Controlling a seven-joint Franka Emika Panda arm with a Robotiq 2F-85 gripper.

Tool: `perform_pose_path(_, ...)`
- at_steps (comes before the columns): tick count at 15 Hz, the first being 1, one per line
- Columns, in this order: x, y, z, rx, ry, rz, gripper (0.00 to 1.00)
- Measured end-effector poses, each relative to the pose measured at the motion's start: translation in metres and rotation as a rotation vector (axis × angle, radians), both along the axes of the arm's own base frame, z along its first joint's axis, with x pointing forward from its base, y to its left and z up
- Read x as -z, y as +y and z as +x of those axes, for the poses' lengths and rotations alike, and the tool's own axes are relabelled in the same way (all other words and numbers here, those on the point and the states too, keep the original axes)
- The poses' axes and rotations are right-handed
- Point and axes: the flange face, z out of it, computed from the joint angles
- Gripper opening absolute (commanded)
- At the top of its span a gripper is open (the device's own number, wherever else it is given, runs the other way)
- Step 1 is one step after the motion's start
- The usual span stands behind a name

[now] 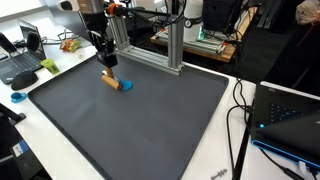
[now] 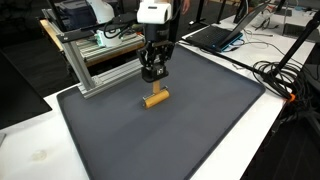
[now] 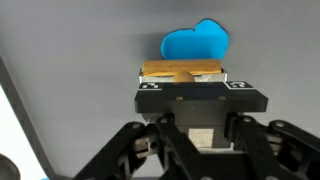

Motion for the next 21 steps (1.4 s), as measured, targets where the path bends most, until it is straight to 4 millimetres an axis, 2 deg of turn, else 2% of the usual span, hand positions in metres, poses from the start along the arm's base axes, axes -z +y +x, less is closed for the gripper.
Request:
perform_pose_path(4, -0.020, 0.002, -0.002, 0.037, -0.011, 0.005, 0.22)
perform_pose_path(7, -0.024, 0.006, -0.007, 0.046, 0.024, 0.018, 0.22)
perform_pose_path(13, -0.016, 0.014, -0.007, 0.042, 0.044, 0.032, 0.22)
perform_pose_path(21, 0.005, 0.014, -0.003, 0.039, 0.044, 0.032, 0.22)
